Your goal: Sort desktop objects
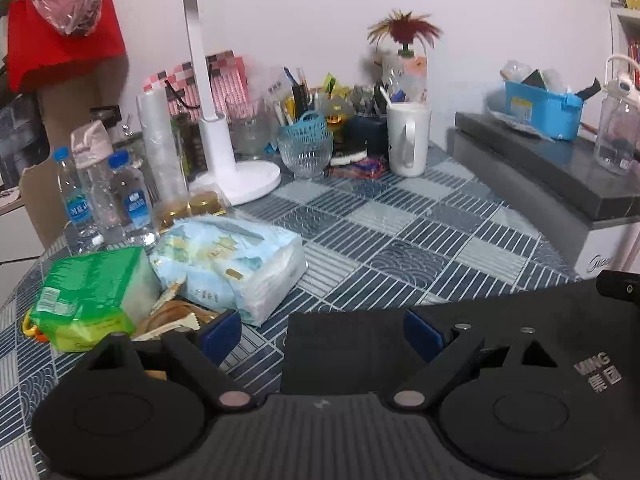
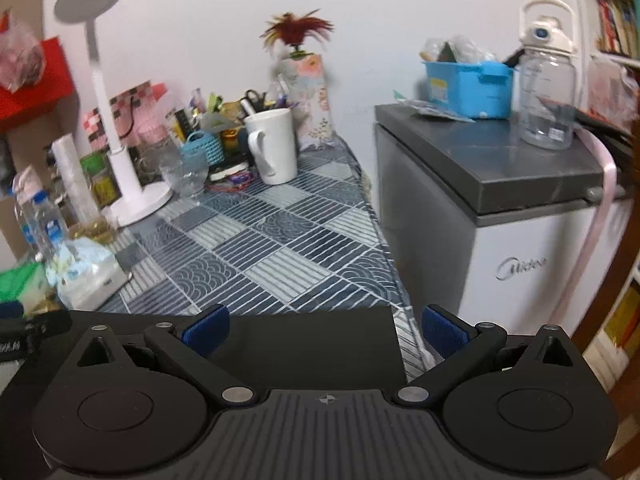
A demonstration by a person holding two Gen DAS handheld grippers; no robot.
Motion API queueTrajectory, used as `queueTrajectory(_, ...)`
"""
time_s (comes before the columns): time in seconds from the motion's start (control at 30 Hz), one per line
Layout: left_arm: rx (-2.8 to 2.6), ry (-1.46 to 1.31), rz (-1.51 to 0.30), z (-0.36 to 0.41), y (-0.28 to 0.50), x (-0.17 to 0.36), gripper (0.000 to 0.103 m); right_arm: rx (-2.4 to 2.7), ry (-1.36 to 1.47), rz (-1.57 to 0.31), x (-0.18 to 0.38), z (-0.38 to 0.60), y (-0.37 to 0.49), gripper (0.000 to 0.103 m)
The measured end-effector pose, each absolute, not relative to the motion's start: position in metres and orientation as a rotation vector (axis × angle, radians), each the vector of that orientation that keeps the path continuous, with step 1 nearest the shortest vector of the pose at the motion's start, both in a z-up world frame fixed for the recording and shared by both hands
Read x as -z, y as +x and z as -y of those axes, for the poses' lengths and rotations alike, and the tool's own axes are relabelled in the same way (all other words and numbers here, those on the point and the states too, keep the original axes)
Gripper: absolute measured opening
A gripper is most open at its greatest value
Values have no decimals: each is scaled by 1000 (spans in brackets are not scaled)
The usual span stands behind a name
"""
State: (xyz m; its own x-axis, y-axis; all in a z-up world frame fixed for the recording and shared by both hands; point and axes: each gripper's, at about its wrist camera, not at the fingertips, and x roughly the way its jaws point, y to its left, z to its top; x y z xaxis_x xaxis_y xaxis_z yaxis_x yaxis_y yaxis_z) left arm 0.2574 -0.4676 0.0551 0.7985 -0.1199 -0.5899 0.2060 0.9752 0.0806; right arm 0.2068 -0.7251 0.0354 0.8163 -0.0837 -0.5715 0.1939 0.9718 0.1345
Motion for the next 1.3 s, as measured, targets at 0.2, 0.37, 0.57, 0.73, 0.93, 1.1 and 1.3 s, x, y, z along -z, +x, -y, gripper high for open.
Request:
queueTrajectory(0.2,152,145,-667,466,271,-38,103,143,151,-616,-24,715,215,103)
queueTrajectory(0.37,141,146,-710,464,275,-30,103,137,139,-711,-17,710,218,103)
queueTrajectory(0.57,123,131,-717,454,258,-59,103,170,73,-688,-48,691,192,103)
queueTrajectory(0.73,106,116,-699,431,217,-106,103,144,93,-677,-93,664,157,103)
queueTrajectory(0.93,87,108,-673,388,148,-159,103,68,169,-738,-139,623,113,103)
queueTrajectory(1.1,68,116,-678,350,93,-186,103,1,202,-804,-166,577,78,103)
queueTrajectory(1.3,61,133,-713,301,40,-203,103,-46,178,-830,-185,511,42,103)
